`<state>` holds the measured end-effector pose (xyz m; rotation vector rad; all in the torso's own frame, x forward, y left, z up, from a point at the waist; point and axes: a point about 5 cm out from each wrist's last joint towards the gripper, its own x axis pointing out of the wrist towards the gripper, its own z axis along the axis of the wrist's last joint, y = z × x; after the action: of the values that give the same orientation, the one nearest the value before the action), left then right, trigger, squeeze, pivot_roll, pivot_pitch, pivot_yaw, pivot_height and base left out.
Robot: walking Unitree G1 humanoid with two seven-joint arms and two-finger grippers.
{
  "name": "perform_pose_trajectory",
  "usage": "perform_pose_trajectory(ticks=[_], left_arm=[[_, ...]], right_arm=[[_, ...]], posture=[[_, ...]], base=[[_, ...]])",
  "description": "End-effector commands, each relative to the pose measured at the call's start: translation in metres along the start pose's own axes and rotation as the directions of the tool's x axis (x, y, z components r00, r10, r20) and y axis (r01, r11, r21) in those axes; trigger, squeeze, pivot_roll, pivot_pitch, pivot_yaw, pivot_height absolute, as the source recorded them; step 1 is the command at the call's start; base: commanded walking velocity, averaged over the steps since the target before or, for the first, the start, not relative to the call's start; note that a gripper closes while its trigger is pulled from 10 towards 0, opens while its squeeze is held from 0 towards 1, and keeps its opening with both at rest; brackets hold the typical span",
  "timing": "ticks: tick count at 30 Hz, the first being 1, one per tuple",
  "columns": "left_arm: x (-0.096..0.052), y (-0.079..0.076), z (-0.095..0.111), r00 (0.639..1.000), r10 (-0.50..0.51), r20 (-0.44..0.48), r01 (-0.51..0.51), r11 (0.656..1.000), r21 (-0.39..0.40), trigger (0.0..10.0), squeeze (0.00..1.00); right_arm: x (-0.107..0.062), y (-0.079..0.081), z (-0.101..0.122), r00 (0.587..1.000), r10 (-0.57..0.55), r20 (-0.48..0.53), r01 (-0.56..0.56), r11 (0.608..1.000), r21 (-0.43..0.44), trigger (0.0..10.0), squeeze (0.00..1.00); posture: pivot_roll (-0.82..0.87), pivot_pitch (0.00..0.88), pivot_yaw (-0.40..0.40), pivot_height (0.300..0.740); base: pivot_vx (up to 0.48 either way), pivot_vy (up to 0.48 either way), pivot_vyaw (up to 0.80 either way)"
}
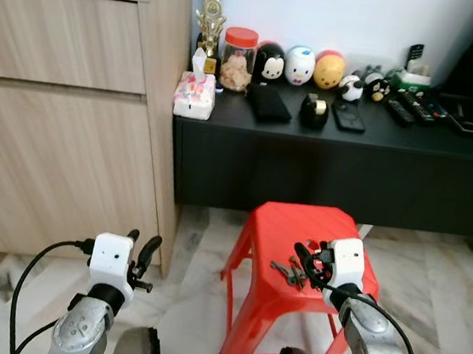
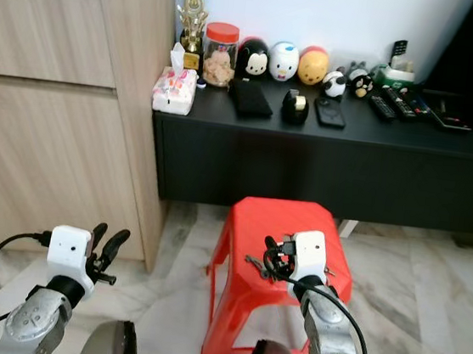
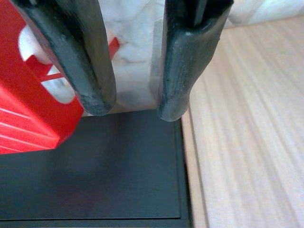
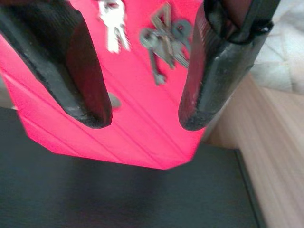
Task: Hang keys on a hook
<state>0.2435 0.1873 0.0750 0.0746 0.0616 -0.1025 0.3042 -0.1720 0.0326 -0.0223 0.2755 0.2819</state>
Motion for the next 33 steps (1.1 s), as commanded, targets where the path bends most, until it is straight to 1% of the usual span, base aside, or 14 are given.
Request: perform_pose_trajectory(ticks=[1,9,16,20,22,25,26,29,31,33], left_arm=[[0.002,-0.003,0.001,1.000,-0.010,0.008,0.010,1.000,0.000,10.0,0.00],[0.002,-0.005,0.001,1.000,-0.017,0.007,0.017,1.000,-0.001,10.0,0.00],[0.001,-0.005,0.002,1.000,-0.017,0.011,0.017,1.000,-0.003,10.0,0.00],[0.001,-0.005,0.002,1.000,-0.017,0.012,0.017,1.000,-0.003,10.0,0.00],[0.000,-0.005,0.000,1.000,-0.017,0.008,0.017,1.000,-0.001,10.0,0.00],[0.000,-0.005,0.000,1.000,-0.018,0.008,0.018,1.000,-0.001,10.0,0.00],[0.000,-0.006,0.000,1.000,-0.019,0.007,0.019,1.000,0.001,10.0,0.00],[-0.001,-0.005,0.000,1.000,-0.020,0.007,0.020,1.000,0.003,10.0,0.00],[-0.001,-0.005,0.000,1.000,-0.020,0.006,0.020,1.000,0.002,10.0,0.00],[-0.001,-0.004,0.000,1.000,-0.020,0.008,0.020,1.000,0.003,10.0,0.00]], right_arm=[[-0.002,-0.006,0.001,1.000,-0.015,0.007,0.015,1.000,0.005,10.0,0.00],[-0.002,-0.007,0.002,0.999,-0.029,0.015,0.028,0.999,0.016,10.0,0.00],[-0.002,-0.006,0.002,1.000,-0.013,0.014,0.012,1.000,0.012,10.0,0.00],[-0.002,-0.007,0.002,1.000,-0.009,0.013,0.009,1.000,0.003,10.0,0.00],[-0.003,-0.012,0.003,1.000,-0.009,0.010,0.009,1.000,-0.015,10.0,0.00],[-0.003,-0.013,0.003,1.000,0.000,0.002,0.001,1.000,-0.029,10.0,0.00],[-0.004,-0.014,0.004,0.999,0.031,-0.013,-0.032,0.997,-0.065,10.0,0.00],[-0.003,-0.016,0.005,0.998,0.058,-0.031,-0.061,0.993,-0.105,10.0,0.00],[-0.002,-0.020,0.007,0.998,0.054,-0.035,-0.058,0.992,-0.116,10.0,0.00],[-0.001,-0.022,0.011,0.999,0.037,-0.018,-0.039,0.995,-0.097,10.0,0.00]], posture=[[0.08,0.000,-0.086,0.559],[0.08,0.000,-0.088,0.559],[0.09,0.000,-0.089,0.559],[0.09,0.000,-0.090,0.559],[0.09,0.000,-0.089,0.559],[0.09,0.000,-0.089,0.559],[0.09,0.000,-0.088,0.559],[0.09,0.000,-0.085,0.559],[0.09,0.000,-0.088,0.559],[0.09,0.000,-0.089,0.559]], base=[[0.326,0.000,0.00],[0.345,0.000,0.00],[0.351,0.000,0.00],[0.000,0.000,0.00],[0.000,0.000,0.00],[0.000,0.000,0.00],[0.000,0.000,0.00],[0.000,0.000,0.00],[0.000,0.000,0.00],[0.000,0.000,0.00]])
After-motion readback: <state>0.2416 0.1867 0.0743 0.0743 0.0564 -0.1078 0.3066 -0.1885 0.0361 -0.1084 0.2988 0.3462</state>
